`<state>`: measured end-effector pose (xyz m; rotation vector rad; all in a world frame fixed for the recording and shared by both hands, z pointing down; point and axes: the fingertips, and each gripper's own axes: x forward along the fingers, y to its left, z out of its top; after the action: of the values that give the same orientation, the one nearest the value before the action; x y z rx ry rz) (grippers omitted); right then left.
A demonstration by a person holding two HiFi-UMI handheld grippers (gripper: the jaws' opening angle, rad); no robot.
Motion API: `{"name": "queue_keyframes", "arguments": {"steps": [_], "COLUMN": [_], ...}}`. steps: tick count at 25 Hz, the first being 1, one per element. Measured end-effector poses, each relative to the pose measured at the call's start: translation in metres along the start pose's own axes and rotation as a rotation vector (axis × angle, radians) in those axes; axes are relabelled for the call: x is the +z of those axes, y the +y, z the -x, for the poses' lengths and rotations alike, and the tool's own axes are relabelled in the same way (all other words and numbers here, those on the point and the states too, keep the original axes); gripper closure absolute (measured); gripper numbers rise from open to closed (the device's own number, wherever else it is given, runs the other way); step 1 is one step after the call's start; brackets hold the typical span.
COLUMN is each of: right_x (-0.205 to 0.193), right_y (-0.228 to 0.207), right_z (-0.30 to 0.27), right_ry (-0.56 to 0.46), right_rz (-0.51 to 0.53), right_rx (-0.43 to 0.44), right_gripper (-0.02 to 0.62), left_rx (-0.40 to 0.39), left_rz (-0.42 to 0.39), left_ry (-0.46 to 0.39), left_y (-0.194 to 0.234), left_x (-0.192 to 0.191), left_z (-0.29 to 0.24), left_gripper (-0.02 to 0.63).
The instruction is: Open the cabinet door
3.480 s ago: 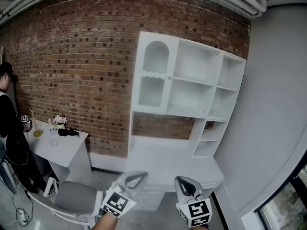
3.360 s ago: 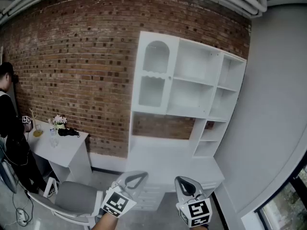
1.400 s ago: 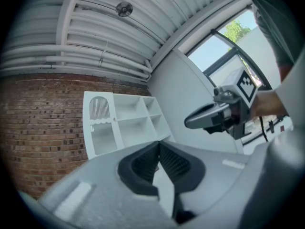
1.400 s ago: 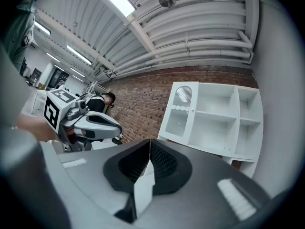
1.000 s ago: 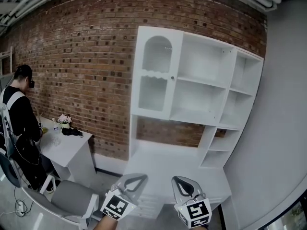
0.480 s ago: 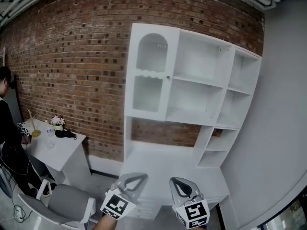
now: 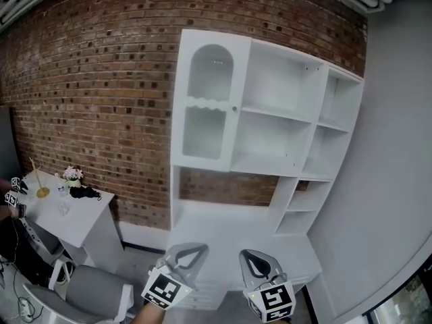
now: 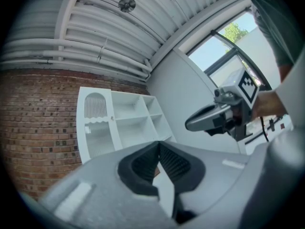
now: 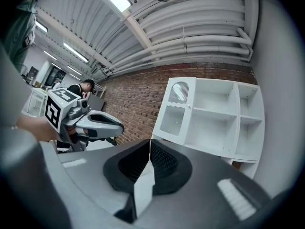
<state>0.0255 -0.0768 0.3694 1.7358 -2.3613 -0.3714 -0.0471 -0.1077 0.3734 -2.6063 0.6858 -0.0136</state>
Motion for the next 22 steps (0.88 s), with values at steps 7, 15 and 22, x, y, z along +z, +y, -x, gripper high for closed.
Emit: {"name": "queue_keyframes", "arguments": {"steps": [7,15,22], "right_x": [0.009,0.01,0.004], "right_y": [0.009,0.016,0.013], "right_z": [-0.015,-0.04,-0.058], "right_ry": [-0.003,0.001,0.014], "right_rz": [0.007,0.019,0.016], "right_rx": [-0.013,-0.028,-0.052], "right_gripper": [0.586,0.586,0.586], "left_rx": [0.0,-0.003,-0.031], "left_rz": [0.001,-0.005,0.006], "left_ry": [-0.016,-0.033,-0.043], "left_y": [0.019,0.043,0.057], "left_x": [-0.002,-0.013,-0.028], "left_z": [0.009,0.013,0.002], "left_gripper": [0.604,0.604,0.604]}}
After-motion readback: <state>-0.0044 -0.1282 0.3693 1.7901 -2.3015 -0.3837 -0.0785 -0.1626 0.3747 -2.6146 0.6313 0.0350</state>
